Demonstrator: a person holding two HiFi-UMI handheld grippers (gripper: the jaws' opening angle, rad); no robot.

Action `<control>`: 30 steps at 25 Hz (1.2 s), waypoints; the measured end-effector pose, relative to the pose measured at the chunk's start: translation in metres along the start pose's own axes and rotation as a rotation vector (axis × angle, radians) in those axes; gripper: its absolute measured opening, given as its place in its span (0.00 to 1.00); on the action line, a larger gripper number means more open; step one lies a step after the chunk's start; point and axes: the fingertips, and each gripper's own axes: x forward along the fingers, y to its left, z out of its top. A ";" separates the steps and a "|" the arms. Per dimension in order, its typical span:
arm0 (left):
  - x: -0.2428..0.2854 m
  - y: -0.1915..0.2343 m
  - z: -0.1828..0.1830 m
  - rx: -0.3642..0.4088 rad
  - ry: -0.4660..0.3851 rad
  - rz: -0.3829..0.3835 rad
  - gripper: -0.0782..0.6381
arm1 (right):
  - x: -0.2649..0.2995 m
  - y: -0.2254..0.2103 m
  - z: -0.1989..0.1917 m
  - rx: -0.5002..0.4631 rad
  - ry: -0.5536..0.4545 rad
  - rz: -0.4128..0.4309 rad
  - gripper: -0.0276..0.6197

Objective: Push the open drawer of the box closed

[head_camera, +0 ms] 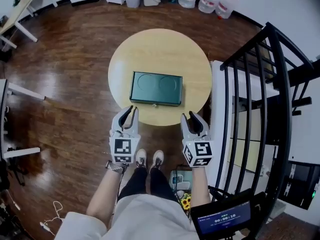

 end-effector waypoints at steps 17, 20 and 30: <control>-0.032 -0.030 0.125 -0.009 -0.152 -0.052 0.12 | -0.046 0.021 0.137 -0.080 -0.248 0.023 0.22; -0.038 -0.021 0.140 0.002 -0.183 -0.038 0.12 | -0.052 0.022 0.148 -0.073 -0.273 0.009 0.17; -0.055 -0.031 0.152 0.041 -0.254 -0.134 0.12 | -0.063 0.034 0.153 -0.070 -0.297 -0.033 0.05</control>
